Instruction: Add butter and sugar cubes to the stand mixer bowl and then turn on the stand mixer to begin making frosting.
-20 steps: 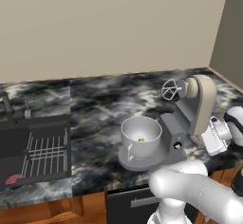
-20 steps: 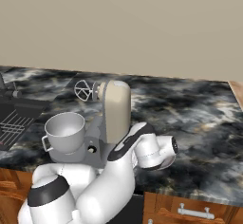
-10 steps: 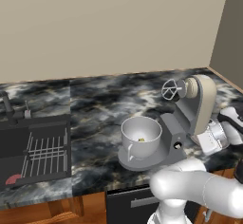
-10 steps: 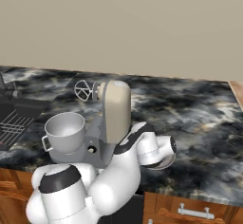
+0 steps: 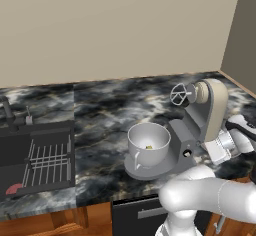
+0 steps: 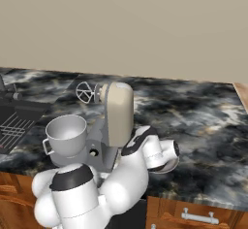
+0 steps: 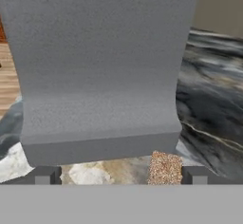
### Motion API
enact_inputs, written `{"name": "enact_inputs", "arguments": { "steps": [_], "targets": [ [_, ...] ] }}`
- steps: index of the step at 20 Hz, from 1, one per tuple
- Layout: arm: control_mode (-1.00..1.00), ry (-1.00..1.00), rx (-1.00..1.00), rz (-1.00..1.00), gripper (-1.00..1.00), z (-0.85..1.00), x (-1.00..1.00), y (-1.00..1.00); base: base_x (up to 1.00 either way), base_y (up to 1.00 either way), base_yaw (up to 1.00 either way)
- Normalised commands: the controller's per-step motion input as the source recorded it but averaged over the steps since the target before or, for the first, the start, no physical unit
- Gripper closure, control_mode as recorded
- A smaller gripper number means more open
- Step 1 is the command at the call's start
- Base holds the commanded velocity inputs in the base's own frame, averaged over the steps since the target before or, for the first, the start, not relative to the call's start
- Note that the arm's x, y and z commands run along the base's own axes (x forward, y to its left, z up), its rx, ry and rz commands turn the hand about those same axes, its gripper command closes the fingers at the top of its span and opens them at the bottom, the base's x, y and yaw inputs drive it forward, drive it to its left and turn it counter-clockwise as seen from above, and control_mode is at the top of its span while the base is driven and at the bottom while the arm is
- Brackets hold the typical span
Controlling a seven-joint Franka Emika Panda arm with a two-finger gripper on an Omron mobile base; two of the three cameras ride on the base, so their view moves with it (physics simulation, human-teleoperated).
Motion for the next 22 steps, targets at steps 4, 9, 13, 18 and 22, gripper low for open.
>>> {"name": "enact_inputs", "arguments": {
  "steps": [4,9,13,18,22],
  "targets": [
    [-1.00,0.07,0.00,0.00,-1.00,0.00,0.09,0.04,0.00,0.00,0.00],
    [-1.00,0.07,0.00,0.00,-1.00,-0.02,0.04,0.11,0.00,0.00,0.00],
    [-1.00,0.06,0.00,0.00,-1.00,-0.08,0.04,0.15,0.00,0.00,0.00],
    [-1.00,0.01,0.00,0.00,-1.00,-0.15,0.06,0.07,0.00,0.00,0.00],
    [-1.00,0.00,0.00,0.00,-1.00,-0.07,0.03,0.00,0.00,0.00,0.00]
  ]
}}
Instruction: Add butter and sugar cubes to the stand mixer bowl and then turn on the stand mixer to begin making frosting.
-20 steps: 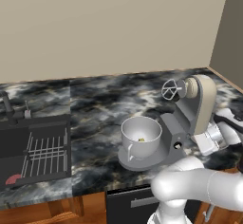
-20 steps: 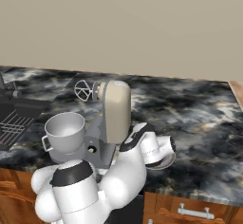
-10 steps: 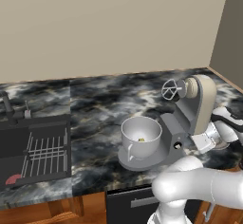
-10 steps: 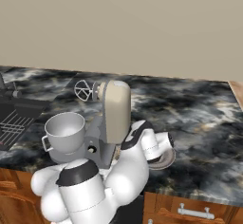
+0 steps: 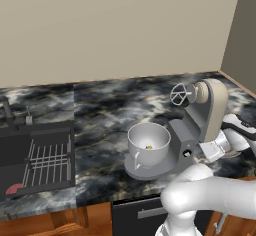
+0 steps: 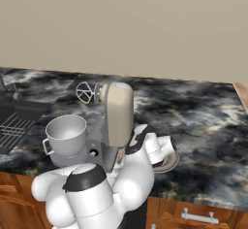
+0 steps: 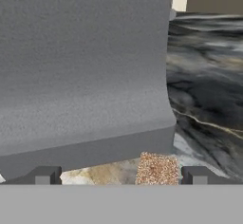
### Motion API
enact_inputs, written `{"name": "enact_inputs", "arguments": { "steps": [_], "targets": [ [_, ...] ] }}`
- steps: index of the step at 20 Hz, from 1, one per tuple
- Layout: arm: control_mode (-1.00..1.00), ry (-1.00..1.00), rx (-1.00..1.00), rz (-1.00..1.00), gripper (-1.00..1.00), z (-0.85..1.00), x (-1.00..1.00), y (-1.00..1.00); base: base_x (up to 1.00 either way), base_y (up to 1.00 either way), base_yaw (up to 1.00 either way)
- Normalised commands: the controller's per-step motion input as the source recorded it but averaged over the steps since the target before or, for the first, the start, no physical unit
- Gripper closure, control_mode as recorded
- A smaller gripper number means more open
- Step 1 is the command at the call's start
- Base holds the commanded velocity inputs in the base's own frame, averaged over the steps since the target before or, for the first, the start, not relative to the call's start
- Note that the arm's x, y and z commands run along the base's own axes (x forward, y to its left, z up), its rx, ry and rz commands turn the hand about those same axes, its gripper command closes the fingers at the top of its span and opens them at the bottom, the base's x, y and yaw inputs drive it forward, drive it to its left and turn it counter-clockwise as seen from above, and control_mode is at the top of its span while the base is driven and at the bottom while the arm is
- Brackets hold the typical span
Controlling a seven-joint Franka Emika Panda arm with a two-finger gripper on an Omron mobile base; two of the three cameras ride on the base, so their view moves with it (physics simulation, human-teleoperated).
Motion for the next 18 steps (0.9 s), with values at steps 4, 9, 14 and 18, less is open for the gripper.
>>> {"name": "enact_inputs", "arguments": {
  "steps": [4,9,14,18],
  "targets": [
    [-1.00,0.00,0.00,0.00,-1.00,-0.03,0.05,0.00,0.00,0.00,0.00],
    [-1.00,0.00,0.00,0.00,-1.00,0.00,0.02,0.00,0.00,0.00,0.00],
    [-1.00,0.00,0.00,-0.01,-1.00,0.00,0.00,0.00,0.00,0.00,0.00],
    [-1.00,0.00,-0.02,-0.03,-1.00,0.00,0.00,0.01,0.00,0.00,0.00]
  ]
}}
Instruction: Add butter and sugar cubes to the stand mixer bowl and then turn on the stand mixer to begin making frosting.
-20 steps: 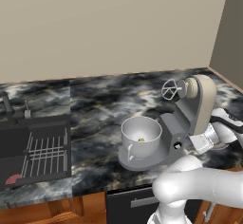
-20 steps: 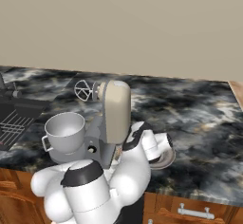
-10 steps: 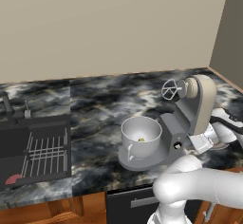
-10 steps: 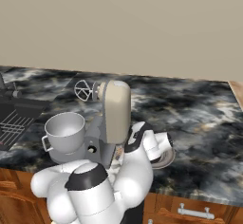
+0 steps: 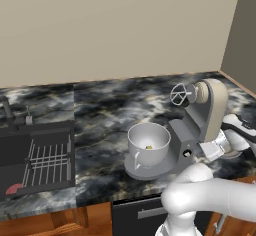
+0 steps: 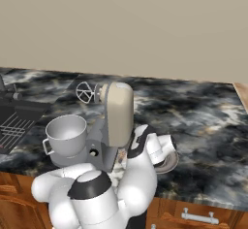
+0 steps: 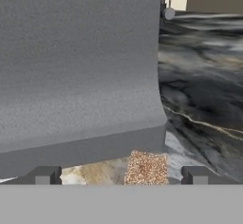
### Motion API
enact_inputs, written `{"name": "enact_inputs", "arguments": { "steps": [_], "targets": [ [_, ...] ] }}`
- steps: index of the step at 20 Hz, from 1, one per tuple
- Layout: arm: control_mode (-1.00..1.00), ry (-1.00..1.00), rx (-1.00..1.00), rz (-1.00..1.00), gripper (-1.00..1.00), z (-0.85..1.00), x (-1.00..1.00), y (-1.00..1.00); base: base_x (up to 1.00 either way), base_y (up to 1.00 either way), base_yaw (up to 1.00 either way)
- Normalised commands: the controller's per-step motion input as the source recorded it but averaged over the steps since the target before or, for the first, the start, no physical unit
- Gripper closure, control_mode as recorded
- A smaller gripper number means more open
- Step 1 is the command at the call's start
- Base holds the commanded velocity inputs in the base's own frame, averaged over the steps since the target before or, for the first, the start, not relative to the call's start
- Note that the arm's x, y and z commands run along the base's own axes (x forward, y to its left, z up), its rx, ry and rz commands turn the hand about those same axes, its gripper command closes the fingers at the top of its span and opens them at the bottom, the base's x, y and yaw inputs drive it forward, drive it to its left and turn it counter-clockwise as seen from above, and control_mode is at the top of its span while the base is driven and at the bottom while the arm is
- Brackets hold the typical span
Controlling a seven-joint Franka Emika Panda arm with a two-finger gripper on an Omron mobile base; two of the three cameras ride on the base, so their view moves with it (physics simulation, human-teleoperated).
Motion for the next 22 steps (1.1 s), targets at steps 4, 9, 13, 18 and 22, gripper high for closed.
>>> {"name": "enact_inputs", "arguments": {
  "steps": [4,9,13,18,22],
  "targets": [
    [-1.00,0.00,-0.04,-0.03,-1.00,-0.06,0.00,0.02,0.00,0.00,0.00],
    [-1.00,0.00,-0.06,-0.03,-1.00,-0.15,0.01,0.05,0.00,0.00,0.00],
    [-1.00,0.00,-0.05,-0.02,-1.00,-0.10,0.05,0.06,0.00,0.00,0.00],
    [-1.00,0.00,-0.02,0.00,-1.00,-0.10,0.02,0.20,0.00,0.00,0.00],
    [-1.00,0.00,0.00,0.00,-1.00,-0.07,0.00,0.34,0.00,0.00,0.00]
  ]
}}
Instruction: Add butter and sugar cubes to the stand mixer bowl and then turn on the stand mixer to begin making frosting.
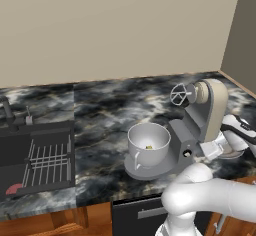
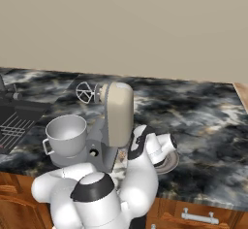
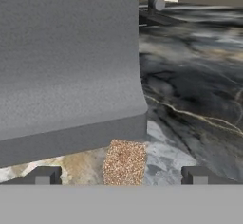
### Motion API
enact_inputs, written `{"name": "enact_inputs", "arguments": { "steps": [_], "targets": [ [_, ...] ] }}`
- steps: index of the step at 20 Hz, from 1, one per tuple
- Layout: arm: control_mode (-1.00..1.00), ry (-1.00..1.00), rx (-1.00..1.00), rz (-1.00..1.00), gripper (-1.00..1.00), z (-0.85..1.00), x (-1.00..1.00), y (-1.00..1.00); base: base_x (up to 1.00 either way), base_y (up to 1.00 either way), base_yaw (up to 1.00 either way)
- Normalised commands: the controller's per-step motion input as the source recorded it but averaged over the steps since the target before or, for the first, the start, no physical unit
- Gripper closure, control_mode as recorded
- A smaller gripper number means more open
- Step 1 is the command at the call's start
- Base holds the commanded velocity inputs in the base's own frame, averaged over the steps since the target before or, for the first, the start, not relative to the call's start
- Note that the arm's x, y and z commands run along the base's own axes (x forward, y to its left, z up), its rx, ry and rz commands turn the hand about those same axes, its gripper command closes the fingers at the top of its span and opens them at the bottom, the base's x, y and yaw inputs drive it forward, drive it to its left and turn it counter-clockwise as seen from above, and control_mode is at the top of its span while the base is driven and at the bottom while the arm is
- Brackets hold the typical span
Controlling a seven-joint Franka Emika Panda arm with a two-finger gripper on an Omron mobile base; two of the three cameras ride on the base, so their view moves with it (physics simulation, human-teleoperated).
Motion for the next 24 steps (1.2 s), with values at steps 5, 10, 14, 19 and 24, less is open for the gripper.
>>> {"name": "enact_inputs", "arguments": {
  "steps": [5,10,14,19,24],
  "targets": [
    [-1.00,0.01,0.00,0.00,-1.00,-0.07,0.00,0.35,0.00,0.00,0.00],
    [-1.00,0.03,0.00,0.00,-1.00,-0.17,0.00,0.37,0.00,0.00,0.00],
    [-1.00,0.05,-0.04,0.00,-1.00,-0.25,0.00,0.38,0.00,0.00,0.00],
    [-1.00,0.04,-0.04,0.00,-1.00,-0.21,0.00,0.36,0.00,0.00,0.00],
    [-1.00,0.05,-0.01,0.00,-1.00,-0.17,0.00,0.43,0.00,0.00,0.00]
  ]
}}
